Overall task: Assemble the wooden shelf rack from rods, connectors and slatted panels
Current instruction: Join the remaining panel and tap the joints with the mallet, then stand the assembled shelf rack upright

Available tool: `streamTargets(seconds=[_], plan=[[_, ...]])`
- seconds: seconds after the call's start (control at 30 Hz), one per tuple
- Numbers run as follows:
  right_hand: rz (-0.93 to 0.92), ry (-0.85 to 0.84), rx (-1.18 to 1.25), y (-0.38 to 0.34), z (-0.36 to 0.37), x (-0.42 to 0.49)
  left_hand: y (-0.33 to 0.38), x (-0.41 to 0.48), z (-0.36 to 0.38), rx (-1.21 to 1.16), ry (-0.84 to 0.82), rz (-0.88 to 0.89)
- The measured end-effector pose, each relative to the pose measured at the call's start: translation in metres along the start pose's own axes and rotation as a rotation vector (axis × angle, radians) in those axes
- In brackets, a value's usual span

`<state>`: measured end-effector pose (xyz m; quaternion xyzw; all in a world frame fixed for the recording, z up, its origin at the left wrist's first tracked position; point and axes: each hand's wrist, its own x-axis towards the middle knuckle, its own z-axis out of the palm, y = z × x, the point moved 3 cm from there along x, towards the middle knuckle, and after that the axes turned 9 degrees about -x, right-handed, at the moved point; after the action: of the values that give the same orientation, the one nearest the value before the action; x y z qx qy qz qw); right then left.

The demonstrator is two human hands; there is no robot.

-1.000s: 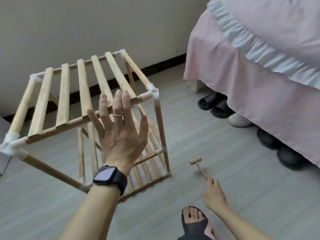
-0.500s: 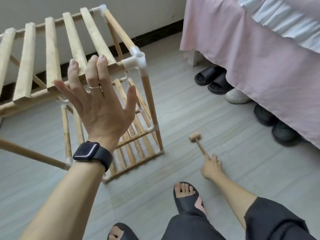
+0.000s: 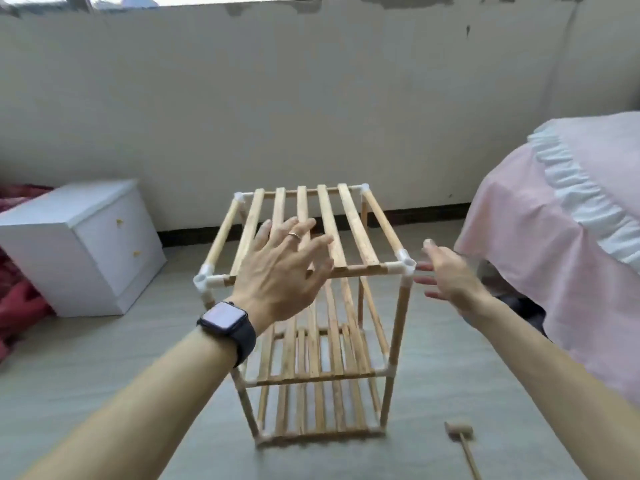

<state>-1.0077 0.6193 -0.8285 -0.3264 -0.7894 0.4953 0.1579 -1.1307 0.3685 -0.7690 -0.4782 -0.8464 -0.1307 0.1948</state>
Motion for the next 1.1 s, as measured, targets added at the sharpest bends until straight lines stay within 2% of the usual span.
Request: streamTargets(seconds=[0.1,0.2,0.3,0.37,0.43,0.5,0.63,0.8,1.0,1.1], plan=[[0.041,-0.095,-0.061,-0.052,0.007,0.012,-0.06,0.006,-0.029,-0.058,0.056,-0.367],[0.102,-0.113,-0.153,-0.071,0.024,0.021,-0.113,0.002,-0.028,-0.326,-0.053,-0.829],[0.167,-0.058,-0.167,-0.067,0.043,0.022,-0.139,-0.001,-0.01,-0.567,-0.131,-1.023],[0.144,0.047,-0.275,-0.059,0.049,0.023,-0.144,-0.002,0.006,-0.638,-0.13,-1.037],[0.121,0.103,-0.342,-0.053,0.049,0.023,-0.146,-0.008,0.021,-0.636,-0.056,-1.06],[0.124,0.128,-0.391,-0.05,0.048,0.025,-0.146,-0.015,0.027,-0.575,0.013,-1.098],[0.103,0.18,-0.426,-0.05,0.047,0.019,-0.148,-0.019,0.025,-0.466,0.008,-1.095],[-0.019,0.181,-0.324,-0.044,0.048,-0.01,-0.148,-0.038,0.021,-0.495,0.08,-1.028],[-0.157,0.263,-0.248,-0.026,0.069,-0.03,-0.144,-0.081,0.024,-0.576,0.286,-0.951],[-0.203,0.313,-0.166,0.005,0.096,-0.035,-0.139,-0.109,0.047,-0.743,0.376,-0.952]])
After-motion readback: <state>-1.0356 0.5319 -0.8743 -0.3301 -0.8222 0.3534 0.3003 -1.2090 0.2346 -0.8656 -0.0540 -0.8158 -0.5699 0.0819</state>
